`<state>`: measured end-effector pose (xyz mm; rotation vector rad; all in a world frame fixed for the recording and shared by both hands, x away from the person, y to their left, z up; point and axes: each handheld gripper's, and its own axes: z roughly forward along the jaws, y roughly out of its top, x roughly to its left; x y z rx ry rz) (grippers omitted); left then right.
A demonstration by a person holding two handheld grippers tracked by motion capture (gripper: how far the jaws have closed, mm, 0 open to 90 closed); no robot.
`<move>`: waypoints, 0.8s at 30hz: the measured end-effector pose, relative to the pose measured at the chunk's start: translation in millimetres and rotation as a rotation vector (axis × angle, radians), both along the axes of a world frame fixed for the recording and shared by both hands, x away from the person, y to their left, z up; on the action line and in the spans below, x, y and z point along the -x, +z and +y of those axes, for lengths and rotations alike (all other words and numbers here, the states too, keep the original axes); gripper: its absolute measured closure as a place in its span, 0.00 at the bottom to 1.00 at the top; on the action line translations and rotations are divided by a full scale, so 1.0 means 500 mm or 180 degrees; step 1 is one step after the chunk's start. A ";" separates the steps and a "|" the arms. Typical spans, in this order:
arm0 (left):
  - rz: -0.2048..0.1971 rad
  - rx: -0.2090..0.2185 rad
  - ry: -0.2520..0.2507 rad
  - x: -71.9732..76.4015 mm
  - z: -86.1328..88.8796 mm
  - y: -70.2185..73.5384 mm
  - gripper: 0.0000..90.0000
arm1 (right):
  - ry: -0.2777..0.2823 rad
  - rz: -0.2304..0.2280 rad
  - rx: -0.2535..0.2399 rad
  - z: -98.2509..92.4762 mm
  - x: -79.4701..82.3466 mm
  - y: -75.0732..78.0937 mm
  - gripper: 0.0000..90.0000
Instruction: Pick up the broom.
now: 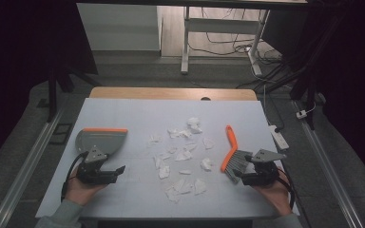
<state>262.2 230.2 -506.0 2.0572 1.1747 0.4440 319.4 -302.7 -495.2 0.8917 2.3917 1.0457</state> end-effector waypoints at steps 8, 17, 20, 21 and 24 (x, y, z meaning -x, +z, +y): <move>0.0017 -0.0022 -0.0021 0.000 -0.004 -0.003 0.25 | -0.0023 0.0018 0.0006 -0.001 0.000 0.003 0.26; 0.0013 -0.0039 -0.0031 -0.002 -0.005 -0.004 0.25 | -0.0037 0.0083 0.0049 0.003 0.000 0.006 0.28; -0.0003 -0.0059 -0.0023 -0.008 -0.005 -0.003 0.25 | -0.0052 0.0136 0.0060 0.006 -0.001 0.006 0.28; -0.0005 -0.0069 -0.0023 -0.010 -0.005 -0.003 0.25 | -0.0067 0.0154 0.0051 0.008 -0.002 0.007 0.28; -0.0009 -0.0087 -0.0035 -0.015 -0.007 -0.003 0.25 | -0.0123 0.0182 0.0059 0.013 -0.004 0.011 0.29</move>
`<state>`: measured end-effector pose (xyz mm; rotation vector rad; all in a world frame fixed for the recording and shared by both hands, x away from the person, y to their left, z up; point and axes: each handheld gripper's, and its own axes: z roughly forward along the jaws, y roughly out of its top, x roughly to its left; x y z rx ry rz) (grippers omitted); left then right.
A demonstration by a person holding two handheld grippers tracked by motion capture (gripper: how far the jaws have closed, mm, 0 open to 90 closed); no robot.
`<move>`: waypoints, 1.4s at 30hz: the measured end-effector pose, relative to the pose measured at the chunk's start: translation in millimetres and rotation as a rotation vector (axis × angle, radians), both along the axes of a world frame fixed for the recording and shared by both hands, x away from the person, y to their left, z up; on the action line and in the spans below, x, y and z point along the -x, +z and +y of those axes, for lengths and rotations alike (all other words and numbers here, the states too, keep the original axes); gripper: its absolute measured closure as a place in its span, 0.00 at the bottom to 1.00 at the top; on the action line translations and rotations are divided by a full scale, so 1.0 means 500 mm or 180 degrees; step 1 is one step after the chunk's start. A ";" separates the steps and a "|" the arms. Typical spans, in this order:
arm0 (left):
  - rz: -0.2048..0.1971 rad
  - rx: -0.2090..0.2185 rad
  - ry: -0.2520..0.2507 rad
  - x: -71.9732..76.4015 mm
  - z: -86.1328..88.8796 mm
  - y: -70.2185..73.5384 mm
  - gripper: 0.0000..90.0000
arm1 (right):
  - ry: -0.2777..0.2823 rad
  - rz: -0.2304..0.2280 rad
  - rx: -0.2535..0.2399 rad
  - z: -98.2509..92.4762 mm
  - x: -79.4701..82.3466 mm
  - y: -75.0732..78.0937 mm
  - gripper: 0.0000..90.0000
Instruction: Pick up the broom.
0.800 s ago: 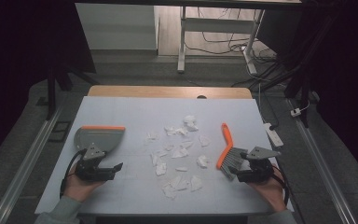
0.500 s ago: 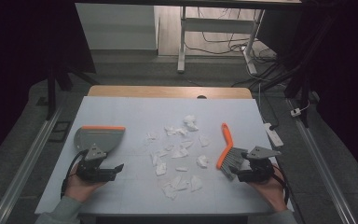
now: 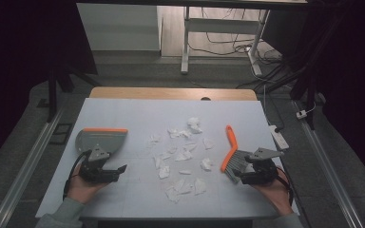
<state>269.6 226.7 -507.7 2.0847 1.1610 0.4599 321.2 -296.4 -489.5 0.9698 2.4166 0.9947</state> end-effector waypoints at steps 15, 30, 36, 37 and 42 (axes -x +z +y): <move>0.0007 -0.0027 0.0019 0.005 0.003 -0.003 0.24 | -0.0268 0.0083 0.0028 0.013 -0.030 0.052 0.31; 0.0002 -0.0027 0.0037 0.004 0.001 -0.003 0.24 | -0.0462 0.0361 0.0122 0.048 -0.100 0.102 0.33; 0.0005 -0.0042 0.0038 0.004 0.001 -0.004 0.24 | -0.0524 0.0523 0.0192 0.068 -0.136 0.103 0.33; 0.0005 -0.0045 0.0033 0.004 0.000 -0.004 0.24 | -0.0525 0.0571 0.0208 0.071 -0.143 0.101 0.33; -0.0003 -0.0062 0.0025 0.005 -0.002 -0.005 0.24 | -0.0631 0.0721 0.0305 0.083 -0.176 0.094 0.32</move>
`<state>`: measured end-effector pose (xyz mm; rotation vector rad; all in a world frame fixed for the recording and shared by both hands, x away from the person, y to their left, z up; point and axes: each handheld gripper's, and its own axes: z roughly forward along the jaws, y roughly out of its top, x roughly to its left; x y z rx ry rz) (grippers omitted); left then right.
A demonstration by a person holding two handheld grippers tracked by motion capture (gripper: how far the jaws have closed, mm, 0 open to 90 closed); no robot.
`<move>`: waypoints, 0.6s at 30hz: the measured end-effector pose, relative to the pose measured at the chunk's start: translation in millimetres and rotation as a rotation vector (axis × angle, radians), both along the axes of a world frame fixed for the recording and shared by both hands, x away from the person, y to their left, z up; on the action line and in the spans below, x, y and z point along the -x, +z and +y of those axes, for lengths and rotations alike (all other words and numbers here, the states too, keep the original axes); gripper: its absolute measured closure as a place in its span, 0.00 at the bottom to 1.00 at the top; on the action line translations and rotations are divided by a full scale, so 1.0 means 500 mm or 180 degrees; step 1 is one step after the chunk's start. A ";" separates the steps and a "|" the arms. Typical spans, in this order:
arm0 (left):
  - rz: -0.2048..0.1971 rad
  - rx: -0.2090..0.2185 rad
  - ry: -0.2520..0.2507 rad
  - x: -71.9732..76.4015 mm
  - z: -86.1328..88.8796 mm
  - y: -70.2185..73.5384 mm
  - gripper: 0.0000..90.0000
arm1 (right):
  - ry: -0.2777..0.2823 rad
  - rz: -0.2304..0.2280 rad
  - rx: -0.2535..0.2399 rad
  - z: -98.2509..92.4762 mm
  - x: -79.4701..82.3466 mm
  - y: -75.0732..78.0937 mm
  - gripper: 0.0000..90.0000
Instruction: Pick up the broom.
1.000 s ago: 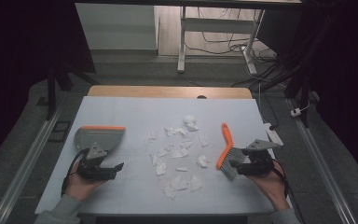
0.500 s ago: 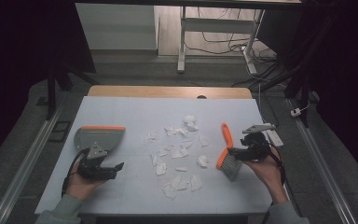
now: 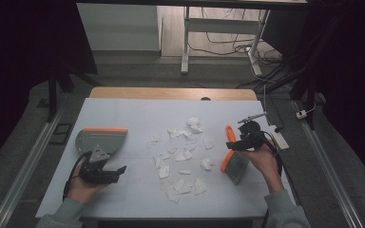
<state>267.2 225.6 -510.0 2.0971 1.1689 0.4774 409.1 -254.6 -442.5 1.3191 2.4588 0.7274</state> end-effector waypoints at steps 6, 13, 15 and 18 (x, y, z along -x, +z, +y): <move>0.0015 -0.0049 -0.0022 -0.001 -0.005 -0.004 0.24 | -0.0145 0.0222 0.0045 0.006 -0.034 -0.009 0.33; 0.0001 -0.0053 -0.0025 0.002 -0.006 -0.003 0.24 | -0.0347 0.0399 0.0243 0.013 -0.064 -0.038 0.34; 0.0004 -0.0050 -0.0031 0.002 -0.006 -0.003 0.24 | -0.0408 0.0463 0.0298 0.012 -0.070 -0.049 0.35; 0.0009 -0.0053 -0.0042 0.003 -0.008 -0.004 0.24 | -0.0479 0.0518 0.0318 0.006 -0.076 -0.058 0.36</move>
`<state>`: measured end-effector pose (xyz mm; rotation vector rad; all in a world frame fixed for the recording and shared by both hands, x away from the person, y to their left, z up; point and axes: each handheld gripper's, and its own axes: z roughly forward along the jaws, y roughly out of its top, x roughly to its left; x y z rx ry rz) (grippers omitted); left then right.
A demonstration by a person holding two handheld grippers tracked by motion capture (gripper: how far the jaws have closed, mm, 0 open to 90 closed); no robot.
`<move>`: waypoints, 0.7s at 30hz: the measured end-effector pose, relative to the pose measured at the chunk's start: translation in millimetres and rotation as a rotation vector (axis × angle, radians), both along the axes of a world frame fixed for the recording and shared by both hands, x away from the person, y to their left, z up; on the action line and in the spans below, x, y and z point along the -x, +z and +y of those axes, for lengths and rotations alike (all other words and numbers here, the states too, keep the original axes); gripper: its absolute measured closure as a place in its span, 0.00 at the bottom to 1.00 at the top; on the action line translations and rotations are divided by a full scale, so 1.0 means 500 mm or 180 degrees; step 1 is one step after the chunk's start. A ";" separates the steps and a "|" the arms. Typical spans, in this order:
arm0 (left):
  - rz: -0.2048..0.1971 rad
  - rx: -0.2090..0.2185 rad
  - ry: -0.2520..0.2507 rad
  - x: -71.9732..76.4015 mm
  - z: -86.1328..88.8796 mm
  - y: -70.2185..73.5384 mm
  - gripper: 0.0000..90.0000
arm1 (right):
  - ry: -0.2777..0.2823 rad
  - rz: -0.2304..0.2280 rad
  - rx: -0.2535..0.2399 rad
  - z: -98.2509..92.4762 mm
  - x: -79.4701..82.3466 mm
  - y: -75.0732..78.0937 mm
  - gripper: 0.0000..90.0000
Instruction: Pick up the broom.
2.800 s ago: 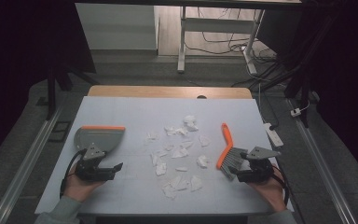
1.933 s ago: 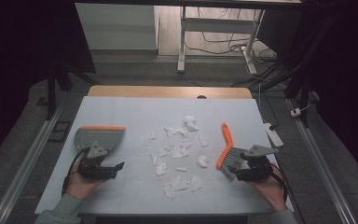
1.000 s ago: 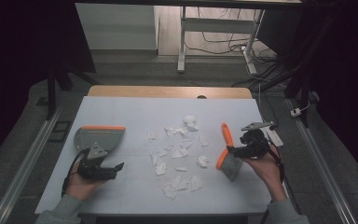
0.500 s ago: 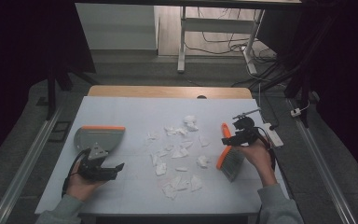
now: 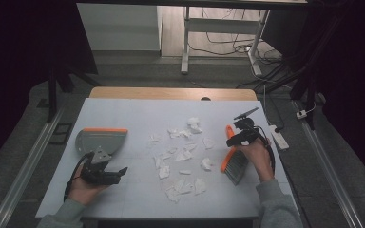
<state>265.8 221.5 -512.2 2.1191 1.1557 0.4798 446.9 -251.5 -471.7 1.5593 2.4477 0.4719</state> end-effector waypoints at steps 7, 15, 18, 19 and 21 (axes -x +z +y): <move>-0.0006 0.0025 -0.0018 0.004 0.000 0.002 0.24 | -0.0180 0.0103 -0.0020 0.001 -0.011 -0.015 0.42; -0.0022 0.0041 -0.0128 0.013 -0.003 0.000 0.24 | -0.0336 0.0309 0.0233 0.015 -0.018 -0.032 0.48; -0.0021 0.0059 -0.0141 0.014 -0.001 -0.003 0.24 | -0.0408 0.0378 0.0192 0.018 -0.020 -0.033 0.58; -0.0019 0.0058 -0.0147 0.014 0.000 -0.004 0.24 | -0.0447 0.0413 0.0190 0.018 -0.021 -0.033 0.59; -0.0023 0.0064 -0.0153 0.014 0.001 -0.005 0.24 | -0.0537 0.0485 0.0152 0.017 -0.025 -0.033 0.62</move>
